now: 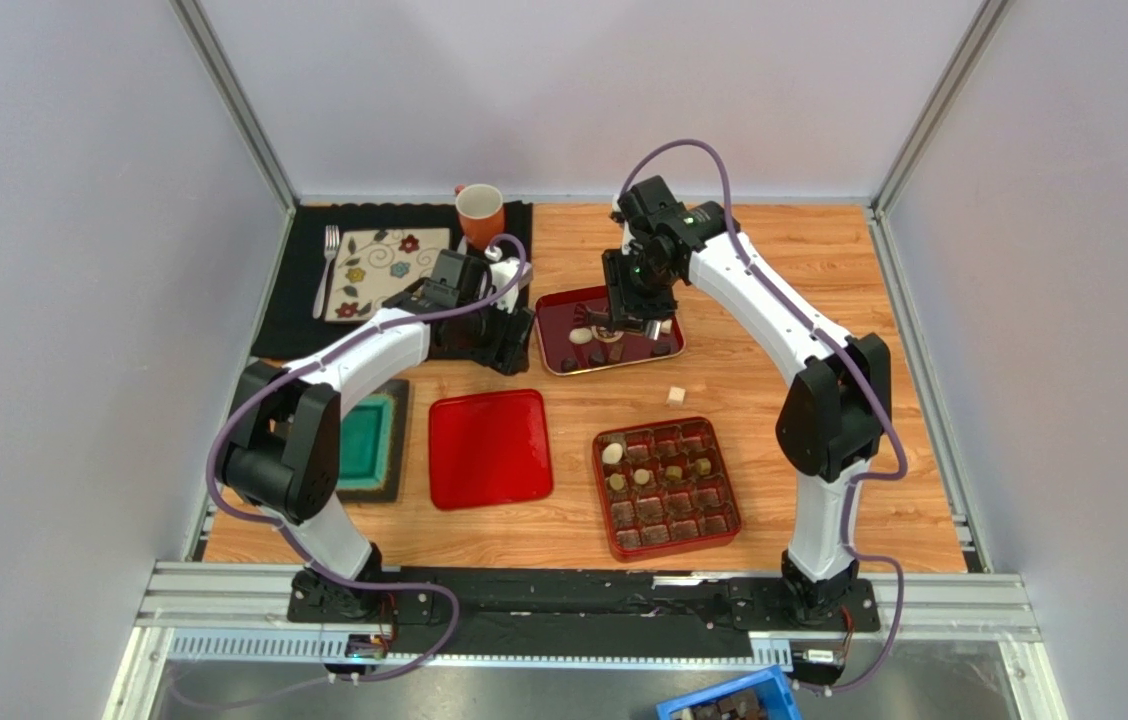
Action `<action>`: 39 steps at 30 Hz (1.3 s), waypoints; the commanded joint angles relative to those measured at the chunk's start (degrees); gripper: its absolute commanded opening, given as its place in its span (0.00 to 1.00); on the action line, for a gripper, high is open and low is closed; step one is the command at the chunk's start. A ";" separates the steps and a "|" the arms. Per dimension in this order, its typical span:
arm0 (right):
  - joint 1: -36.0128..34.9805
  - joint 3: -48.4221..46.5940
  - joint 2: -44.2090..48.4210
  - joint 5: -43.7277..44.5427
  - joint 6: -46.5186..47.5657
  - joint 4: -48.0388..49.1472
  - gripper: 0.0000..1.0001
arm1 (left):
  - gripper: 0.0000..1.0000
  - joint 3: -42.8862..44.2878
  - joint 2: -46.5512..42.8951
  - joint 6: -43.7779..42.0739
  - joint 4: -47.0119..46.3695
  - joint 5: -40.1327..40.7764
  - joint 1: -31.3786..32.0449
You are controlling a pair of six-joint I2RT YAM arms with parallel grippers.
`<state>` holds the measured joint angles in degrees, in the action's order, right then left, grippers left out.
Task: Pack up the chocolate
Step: Pick up the fake chocolate from the plate.
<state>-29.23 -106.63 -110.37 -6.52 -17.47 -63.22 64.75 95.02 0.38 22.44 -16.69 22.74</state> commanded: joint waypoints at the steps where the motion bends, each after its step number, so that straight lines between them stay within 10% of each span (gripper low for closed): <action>1: -0.73 -5.17 -2.65 3.18 1.92 0.21 0.46 | 0.75 -0.06 -3.00 1.11 -1.43 -1.59 -0.33; 39: -10.05 -6.31 -6.26 17.51 6.05 -4.45 0.45 | 0.75 -0.59 -4.14 1.55 -1.78 -2.47 -0.86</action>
<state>-38.61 -111.92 -116.18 9.13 -12.21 -67.29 64.42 93.43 1.23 21.82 -18.00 22.26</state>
